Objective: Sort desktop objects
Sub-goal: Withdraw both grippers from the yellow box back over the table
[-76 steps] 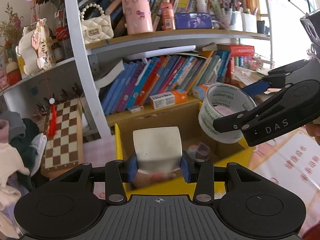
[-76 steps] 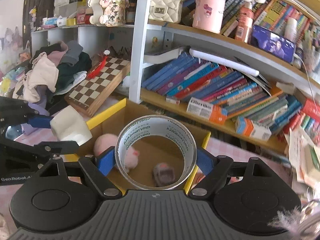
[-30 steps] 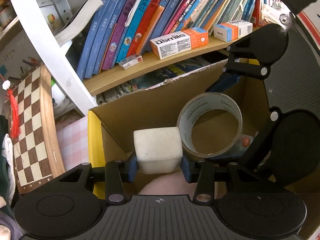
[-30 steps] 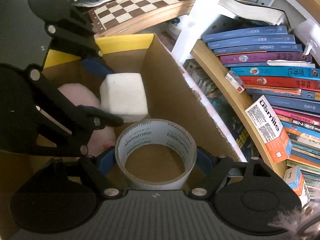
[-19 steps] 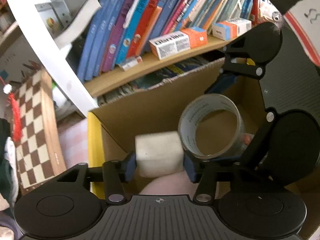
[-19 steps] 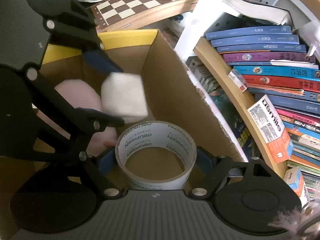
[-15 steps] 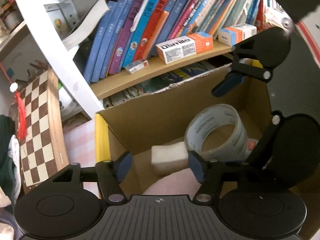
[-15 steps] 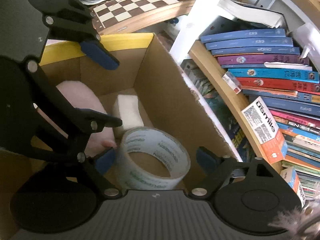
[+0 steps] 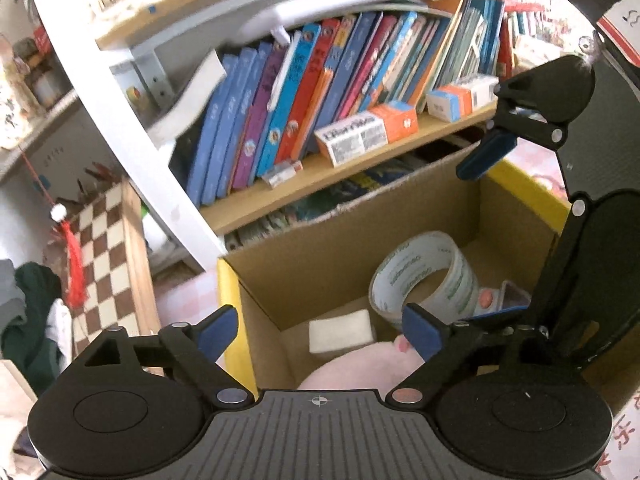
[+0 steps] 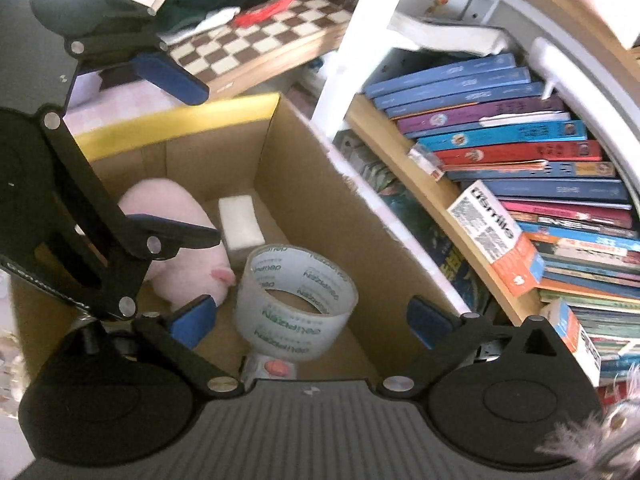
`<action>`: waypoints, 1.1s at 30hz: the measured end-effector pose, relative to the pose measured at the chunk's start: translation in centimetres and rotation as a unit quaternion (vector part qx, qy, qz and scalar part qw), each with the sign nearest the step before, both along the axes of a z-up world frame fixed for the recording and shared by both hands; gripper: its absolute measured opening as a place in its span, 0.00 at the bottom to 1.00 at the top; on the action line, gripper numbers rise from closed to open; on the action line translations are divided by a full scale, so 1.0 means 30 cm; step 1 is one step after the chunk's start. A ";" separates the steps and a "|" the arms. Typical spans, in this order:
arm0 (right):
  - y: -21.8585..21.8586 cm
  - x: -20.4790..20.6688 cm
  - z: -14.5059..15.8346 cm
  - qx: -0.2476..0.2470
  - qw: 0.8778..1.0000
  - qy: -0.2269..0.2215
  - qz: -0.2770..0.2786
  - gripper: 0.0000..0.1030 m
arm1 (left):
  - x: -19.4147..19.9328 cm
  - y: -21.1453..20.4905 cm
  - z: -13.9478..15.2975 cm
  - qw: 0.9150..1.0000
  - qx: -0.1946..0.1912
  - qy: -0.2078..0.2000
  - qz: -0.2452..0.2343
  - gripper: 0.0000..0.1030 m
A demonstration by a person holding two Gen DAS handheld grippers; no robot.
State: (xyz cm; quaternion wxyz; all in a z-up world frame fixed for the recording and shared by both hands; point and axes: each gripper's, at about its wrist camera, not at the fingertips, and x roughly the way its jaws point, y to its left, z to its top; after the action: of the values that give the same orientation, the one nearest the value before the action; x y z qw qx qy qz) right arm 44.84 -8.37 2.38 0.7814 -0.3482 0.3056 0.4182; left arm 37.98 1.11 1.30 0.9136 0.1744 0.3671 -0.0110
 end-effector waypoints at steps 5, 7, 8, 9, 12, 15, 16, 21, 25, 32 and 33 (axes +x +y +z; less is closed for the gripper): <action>-0.044 -0.052 0.064 0.023 1.000 -0.015 -0.012 1.00 | -0.057 -0.016 0.058 1.000 0.002 -0.031 -0.005 0.92; -0.059 -0.076 0.087 0.031 0.999 -0.023 -0.016 1.00 | -0.083 -0.020 0.085 0.999 0.001 -0.042 -0.007 0.93; -0.067 -0.089 0.098 0.035 0.999 -0.026 -0.019 1.00 | -0.096 -0.023 0.098 0.999 0.000 -0.048 -0.008 0.93; -0.074 -0.101 0.109 0.039 0.999 -0.030 -0.022 1.00 | -0.111 -0.024 0.111 0.998 -0.001 -0.054 -0.010 0.94; -0.094 -0.133 0.134 0.050 0.998 -0.038 -0.030 1.00 | -0.159 -0.028 0.144 0.997 -0.005 -0.069 -0.014 0.96; -0.110 -0.163 0.153 0.058 0.996 -0.043 -0.042 1.00 | -0.200 -0.029 0.161 0.997 -0.008 -0.076 -0.018 0.98; -0.114 -0.169 0.159 0.061 0.996 -0.044 -0.046 1.00 | -0.213 -0.030 0.165 0.997 -0.009 -0.077 -0.019 0.98; -0.134 -0.218 0.188 0.073 0.994 -0.051 -0.061 1.00 | -0.278 -0.039 0.173 0.996 -0.007 -0.086 -0.026 0.98; -0.144 -0.254 0.199 0.082 0.992 -0.058 -0.075 1.00 | -0.329 -0.041 0.180 0.995 -0.009 -0.093 -0.029 0.98; -0.160 -0.330 0.191 0.087 0.991 -0.048 -0.095 1.00 | -0.416 -0.023 0.190 0.994 -0.022 -0.103 -0.023 0.98; -0.160 -0.342 0.188 0.086 0.990 -0.048 -0.098 1.00 | -0.429 -0.020 0.190 0.994 -0.024 -0.103 -0.023 0.98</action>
State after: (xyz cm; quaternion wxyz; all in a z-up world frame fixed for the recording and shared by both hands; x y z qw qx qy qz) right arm 34.57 -13.19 8.03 0.8593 -0.2680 0.2632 0.3471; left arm 25.11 0.52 7.00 0.9501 0.1606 0.2666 -0.0227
